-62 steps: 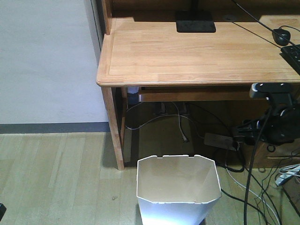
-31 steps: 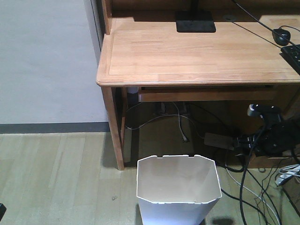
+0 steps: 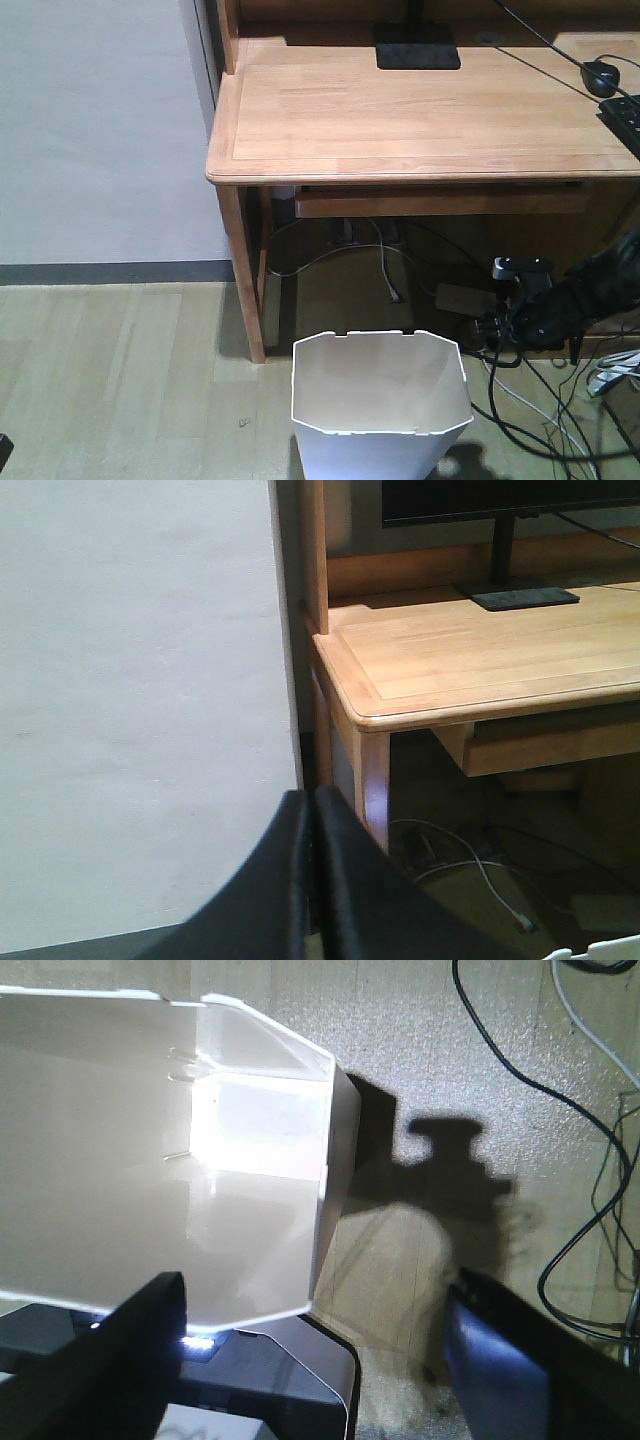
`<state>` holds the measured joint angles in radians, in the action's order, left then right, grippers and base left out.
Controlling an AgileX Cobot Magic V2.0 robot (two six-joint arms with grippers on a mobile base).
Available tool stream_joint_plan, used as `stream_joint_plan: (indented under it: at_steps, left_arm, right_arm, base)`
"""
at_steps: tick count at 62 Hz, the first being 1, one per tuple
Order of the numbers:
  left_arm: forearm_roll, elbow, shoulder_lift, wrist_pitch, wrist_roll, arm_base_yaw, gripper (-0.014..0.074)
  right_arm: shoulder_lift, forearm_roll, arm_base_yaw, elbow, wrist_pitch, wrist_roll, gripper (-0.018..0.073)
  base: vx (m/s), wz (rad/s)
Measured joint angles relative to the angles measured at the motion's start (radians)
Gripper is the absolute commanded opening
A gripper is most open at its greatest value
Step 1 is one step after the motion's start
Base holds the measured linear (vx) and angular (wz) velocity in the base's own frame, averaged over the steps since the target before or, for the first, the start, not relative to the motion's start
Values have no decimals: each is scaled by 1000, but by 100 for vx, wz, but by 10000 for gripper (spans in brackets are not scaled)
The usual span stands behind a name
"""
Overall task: Move trash bin to bedside with robot
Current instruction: 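Lower the right gripper toward the rim of the white trash bin, then close the right gripper on the bin's rim nearest the gripper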
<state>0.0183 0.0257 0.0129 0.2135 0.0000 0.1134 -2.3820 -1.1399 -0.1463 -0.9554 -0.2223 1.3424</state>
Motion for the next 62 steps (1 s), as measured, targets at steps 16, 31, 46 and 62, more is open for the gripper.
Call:
stream_joint_plan:
  at_steps: [16, 31, 46, 62]
  left_arm:
    - [0, 0, 0, 0, 0, 0, -6]
    - [0, 0, 0, 0, 0, 0, -6]
    - [0, 0, 0, 0, 0, 0, -6]
    - [0, 0, 0, 0, 0, 0, -6]
  right_arm:
    - [-190, -9, 2, -139, 7, 3, 553]
    - [-314, -9, 2, -221, -2, 3, 553]
    - [-408, -9, 2, -297, -6, 3, 553]
    - [-478, -9, 23, -391, -10, 3, 553]
  base:
    - [0, 0]
    - [0, 0]
    - [0, 0]
    - [0, 0]
